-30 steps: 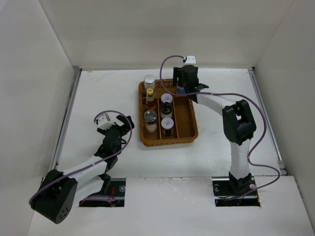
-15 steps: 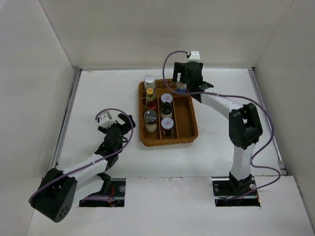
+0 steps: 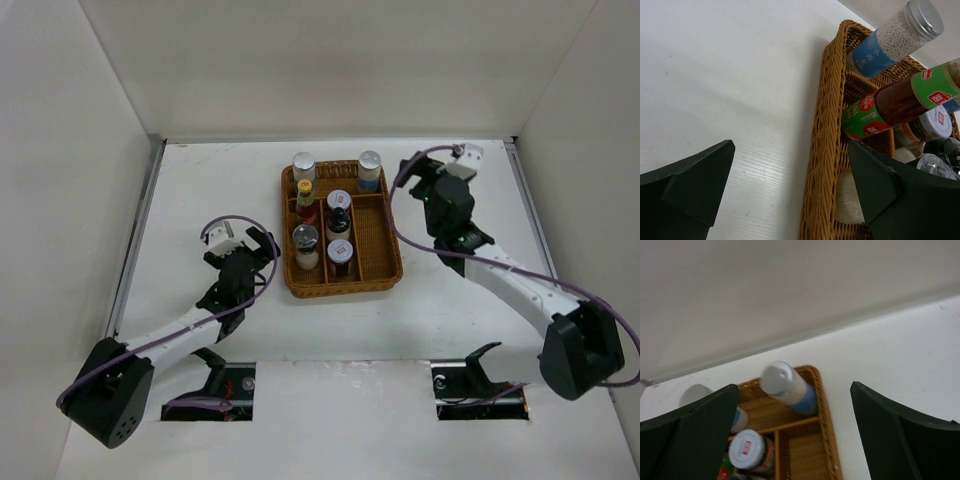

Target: Organize the condiment bottles

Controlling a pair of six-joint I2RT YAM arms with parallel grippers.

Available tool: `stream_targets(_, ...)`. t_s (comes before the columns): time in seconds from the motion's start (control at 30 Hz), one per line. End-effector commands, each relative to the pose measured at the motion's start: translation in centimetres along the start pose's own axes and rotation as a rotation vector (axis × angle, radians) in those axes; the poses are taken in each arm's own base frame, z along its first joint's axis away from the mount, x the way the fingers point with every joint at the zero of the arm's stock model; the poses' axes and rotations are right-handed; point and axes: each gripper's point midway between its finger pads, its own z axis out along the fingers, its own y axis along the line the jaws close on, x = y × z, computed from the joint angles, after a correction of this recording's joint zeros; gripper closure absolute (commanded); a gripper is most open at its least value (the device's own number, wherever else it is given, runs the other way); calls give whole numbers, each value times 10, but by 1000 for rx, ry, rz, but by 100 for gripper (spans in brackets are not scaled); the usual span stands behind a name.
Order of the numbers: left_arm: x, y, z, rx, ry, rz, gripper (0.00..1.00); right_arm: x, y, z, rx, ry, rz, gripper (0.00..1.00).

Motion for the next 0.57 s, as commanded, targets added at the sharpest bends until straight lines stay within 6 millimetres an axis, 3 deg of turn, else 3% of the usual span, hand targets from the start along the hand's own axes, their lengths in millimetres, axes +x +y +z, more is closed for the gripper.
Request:
stream_targets(0.0,-26,-14,-2,19,-71,-53,0,12,-52,-15,141,-59,150,0)
stream_targets(0.13,-32,-20,-6,32,-81,-57,0,65,-99,-44,199,24,252,0)
stream_targets(0.23,-32,-24,-6,34,-76,-49,0,93,-113,-62,218,70,310,2)
stream_targets(0.37,-31,-18,-3,-5,-64,-25,0,109,-117,-78,211,99,300,8)
stream_targets(0.53,-26,-11,4,-53,-44,8,0,109,-112,-84,182,89,321,12)
